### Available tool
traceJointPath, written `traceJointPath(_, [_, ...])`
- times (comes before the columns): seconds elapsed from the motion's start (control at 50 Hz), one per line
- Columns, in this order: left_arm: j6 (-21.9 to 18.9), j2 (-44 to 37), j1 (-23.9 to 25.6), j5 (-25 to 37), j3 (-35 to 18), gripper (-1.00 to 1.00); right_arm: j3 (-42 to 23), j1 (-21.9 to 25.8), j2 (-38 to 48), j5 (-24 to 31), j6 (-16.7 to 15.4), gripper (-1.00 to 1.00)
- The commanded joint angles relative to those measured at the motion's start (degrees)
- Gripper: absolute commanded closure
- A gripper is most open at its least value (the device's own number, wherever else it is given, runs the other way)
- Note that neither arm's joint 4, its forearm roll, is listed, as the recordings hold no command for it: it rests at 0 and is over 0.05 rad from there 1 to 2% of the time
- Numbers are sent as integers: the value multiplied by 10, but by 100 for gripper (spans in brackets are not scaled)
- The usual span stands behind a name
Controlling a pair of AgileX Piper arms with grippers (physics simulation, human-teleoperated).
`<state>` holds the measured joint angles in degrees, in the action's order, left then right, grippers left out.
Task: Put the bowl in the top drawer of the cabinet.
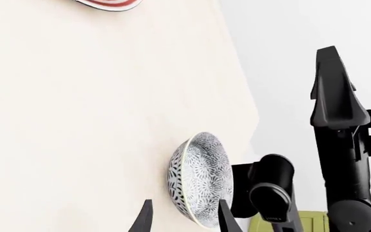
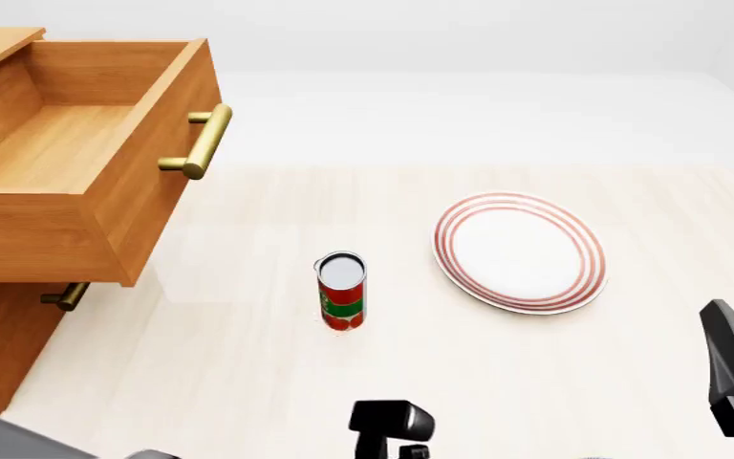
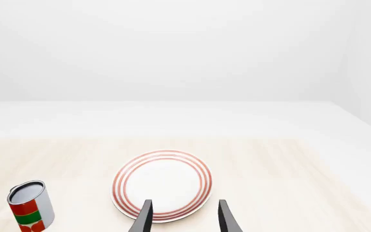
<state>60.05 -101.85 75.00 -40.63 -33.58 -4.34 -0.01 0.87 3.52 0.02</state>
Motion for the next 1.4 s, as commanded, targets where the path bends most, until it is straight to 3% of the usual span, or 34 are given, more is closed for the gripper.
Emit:
traceJointPath(0.02, [5, -20, 5, -4, -13, -100, 0, 0, 2, -2, 0, -100])
traceJointPath(1.4, [16, -108, 29, 4, -91, -100, 0, 0, 2, -2, 0, -100])
